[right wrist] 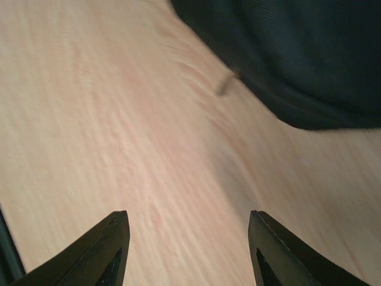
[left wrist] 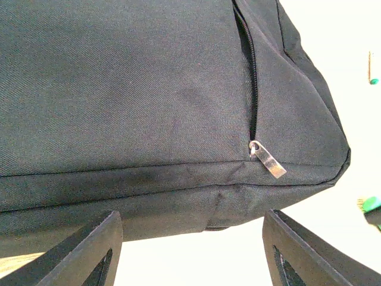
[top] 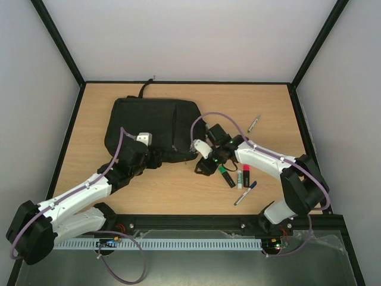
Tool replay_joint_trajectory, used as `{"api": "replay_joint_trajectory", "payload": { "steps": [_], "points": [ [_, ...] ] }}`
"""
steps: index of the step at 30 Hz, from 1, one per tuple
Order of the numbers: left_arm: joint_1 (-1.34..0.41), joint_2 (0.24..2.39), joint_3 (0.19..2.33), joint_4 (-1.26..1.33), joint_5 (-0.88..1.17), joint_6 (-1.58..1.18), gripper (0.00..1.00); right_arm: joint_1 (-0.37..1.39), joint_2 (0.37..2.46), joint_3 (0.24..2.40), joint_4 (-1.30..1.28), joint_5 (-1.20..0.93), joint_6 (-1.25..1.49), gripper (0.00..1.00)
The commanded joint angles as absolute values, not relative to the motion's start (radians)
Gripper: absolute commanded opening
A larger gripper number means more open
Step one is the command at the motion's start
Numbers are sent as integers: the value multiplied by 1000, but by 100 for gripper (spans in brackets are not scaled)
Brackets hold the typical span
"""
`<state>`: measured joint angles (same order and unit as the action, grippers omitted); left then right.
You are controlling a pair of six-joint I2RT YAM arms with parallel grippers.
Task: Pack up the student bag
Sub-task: Zip the student bag at the center of the board.
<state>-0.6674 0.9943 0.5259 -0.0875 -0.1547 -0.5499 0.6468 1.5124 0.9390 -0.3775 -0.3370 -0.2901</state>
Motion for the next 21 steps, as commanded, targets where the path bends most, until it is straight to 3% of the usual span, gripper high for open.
{"api": "replay_joint_trajectory", "payload": {
  "steps": [1, 4, 8, 21],
  "points": [
    [-676, 973, 543, -116, -191, -557, 67, 764, 1517, 923, -298, -297, -214, 56],
    [-685, 967, 551, -133, -200, -567, 67, 833, 1562, 950, -230, -109, -81, 52],
    [-698, 964, 556, -144, -212, -574, 67, 878, 1645, 998, -207, 18, 42, 39],
    [-702, 982, 551, -140, -227, -581, 67, 913, 1767, 1042, -147, 105, 197, 44]
  ]
}}
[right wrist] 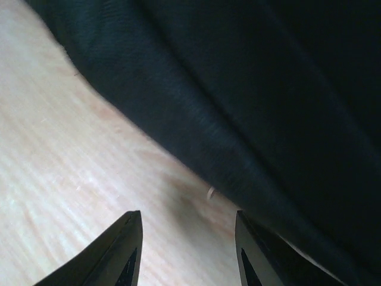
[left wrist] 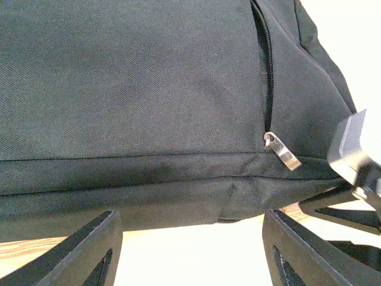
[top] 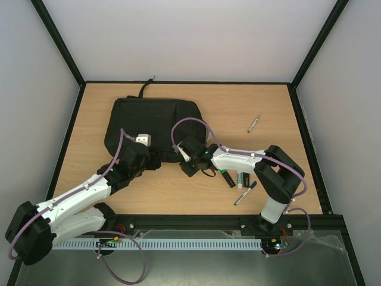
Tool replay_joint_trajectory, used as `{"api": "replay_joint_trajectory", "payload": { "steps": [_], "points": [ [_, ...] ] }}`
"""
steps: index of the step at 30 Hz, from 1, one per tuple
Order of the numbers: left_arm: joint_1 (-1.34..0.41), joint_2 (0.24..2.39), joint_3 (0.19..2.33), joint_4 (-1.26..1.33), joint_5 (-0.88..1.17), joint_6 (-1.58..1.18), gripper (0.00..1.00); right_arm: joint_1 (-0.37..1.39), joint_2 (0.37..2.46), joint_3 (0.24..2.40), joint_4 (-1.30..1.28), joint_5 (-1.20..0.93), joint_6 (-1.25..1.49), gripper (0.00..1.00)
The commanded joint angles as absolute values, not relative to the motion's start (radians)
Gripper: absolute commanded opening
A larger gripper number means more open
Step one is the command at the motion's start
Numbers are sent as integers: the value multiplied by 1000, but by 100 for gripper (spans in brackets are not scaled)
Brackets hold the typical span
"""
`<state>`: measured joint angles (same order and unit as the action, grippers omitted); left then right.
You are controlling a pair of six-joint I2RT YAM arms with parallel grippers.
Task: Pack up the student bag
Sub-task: Zip the student bag at the center of the board.
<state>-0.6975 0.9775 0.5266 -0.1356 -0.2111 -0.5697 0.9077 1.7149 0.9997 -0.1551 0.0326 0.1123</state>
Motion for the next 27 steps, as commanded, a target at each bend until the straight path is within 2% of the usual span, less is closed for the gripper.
{"api": "replay_joint_trajectory", "payload": {
  "steps": [1, 18, 22, 27],
  "points": [
    [-703, 983, 552, -140, -227, -581, 67, 913, 1779, 1048, -147, 113, 204, 42],
    [-707, 989, 520, -108, -214, -591, 67, 911, 1770, 999, -25, 145, 239, 24],
    [-712, 987, 516, -106, -213, -599, 67, 908, 1754, 964, 46, 149, 221, 16],
    [-719, 985, 511, -109, -216, -603, 67, 898, 1769, 972, 58, 165, 214, 15]
  ]
}}
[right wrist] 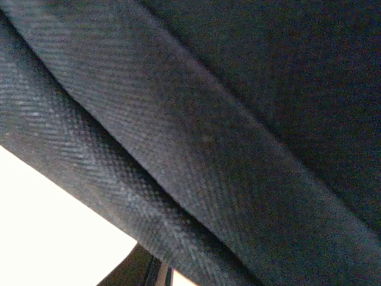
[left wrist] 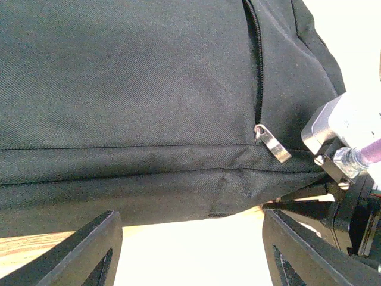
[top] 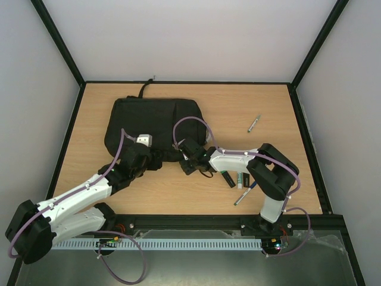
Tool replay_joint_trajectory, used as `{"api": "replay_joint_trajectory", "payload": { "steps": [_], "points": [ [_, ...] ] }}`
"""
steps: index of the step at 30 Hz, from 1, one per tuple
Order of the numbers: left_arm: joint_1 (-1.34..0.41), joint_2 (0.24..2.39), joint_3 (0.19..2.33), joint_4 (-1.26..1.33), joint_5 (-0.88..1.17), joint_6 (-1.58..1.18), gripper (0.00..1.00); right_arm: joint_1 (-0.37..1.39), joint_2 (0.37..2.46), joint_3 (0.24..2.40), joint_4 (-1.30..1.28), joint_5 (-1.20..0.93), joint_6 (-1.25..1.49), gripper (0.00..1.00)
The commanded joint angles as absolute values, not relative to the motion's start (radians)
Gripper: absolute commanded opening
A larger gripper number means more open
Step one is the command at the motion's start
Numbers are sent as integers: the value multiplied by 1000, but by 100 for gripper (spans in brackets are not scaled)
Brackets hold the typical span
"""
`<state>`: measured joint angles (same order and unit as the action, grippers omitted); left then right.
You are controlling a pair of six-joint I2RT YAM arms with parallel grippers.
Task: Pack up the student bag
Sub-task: Zip the student bag at the center of the board.
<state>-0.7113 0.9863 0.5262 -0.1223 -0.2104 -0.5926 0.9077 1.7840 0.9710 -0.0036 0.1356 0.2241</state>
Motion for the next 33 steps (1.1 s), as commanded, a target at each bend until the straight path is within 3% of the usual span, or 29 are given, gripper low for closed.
{"api": "replay_joint_trajectory", "payload": {
  "steps": [1, 4, 15, 23, 33],
  "points": [
    [-720, 983, 509, -109, -217, -604, 67, 895, 1763, 968, 59, 157, 209, 13],
    [-724, 974, 509, -114, -218, -600, 67, 892, 1735, 962, 46, 110, 173, 1],
    [-845, 974, 527, -104, -229, -470, 62, 861, 1580, 932, -213, -158, -99, 1],
    [-1150, 1067, 529, 29, -493, -325, 63, 824, 1547, 927, -300, -269, -252, 1],
    [-1237, 1101, 417, 264, -567, -108, 61, 801, 1538, 906, -340, -360, -295, 1]
  ]
}}
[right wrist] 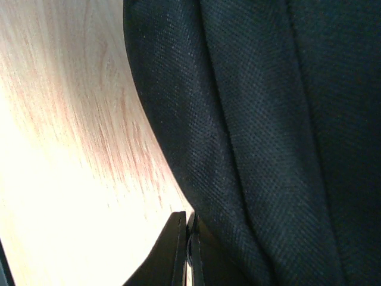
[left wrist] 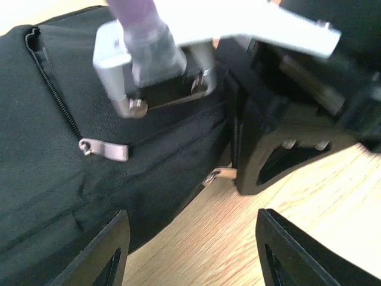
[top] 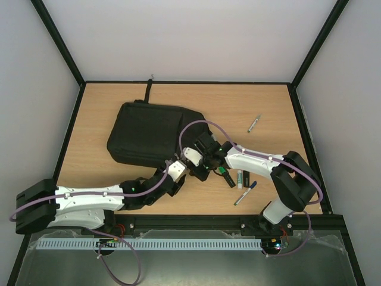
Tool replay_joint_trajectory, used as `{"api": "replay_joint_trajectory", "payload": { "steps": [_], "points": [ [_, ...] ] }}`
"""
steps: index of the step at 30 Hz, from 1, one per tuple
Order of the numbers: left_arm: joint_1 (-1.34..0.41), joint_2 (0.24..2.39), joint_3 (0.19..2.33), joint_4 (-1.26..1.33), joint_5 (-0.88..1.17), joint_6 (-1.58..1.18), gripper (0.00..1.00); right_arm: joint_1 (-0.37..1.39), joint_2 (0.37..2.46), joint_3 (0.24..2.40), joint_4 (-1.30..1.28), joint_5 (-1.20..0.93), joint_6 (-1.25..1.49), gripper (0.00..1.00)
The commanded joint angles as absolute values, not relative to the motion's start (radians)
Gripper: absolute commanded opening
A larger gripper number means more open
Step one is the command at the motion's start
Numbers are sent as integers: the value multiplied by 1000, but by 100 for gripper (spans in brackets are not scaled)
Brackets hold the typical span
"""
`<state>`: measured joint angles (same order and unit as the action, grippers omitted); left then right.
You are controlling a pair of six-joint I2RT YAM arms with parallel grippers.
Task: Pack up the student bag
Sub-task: Zip the student bag at the center of the board.
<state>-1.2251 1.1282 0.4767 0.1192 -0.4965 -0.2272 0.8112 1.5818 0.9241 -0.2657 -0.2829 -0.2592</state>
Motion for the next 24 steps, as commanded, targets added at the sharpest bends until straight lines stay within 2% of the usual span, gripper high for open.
{"api": "replay_joint_trajectory", "payload": {
  "steps": [1, 3, 5, 7, 17, 24],
  "points": [
    [-1238, 1086, 395, 290, -570, -90, 62, 797, 1535, 907, -339, -362, -295, 1],
    [-1238, 1064, 362, 321, -578, -52, 67, 791, 1533, 907, -339, -363, -295, 1],
    [-1238, 1058, 352, 323, -592, -30, 82, 790, 1533, 903, -335, -366, -296, 1],
    [-1238, 1069, 349, 330, -594, -13, 86, 788, 1534, 901, -334, -366, -299, 1],
    [-1239, 1202, 379, 383, -660, 151, 64, 786, 1558, 909, -351, -385, -316, 1],
    [-1239, 1225, 360, 480, -658, 235, 62, 784, 1575, 913, -355, -396, -322, 1]
  ]
}}
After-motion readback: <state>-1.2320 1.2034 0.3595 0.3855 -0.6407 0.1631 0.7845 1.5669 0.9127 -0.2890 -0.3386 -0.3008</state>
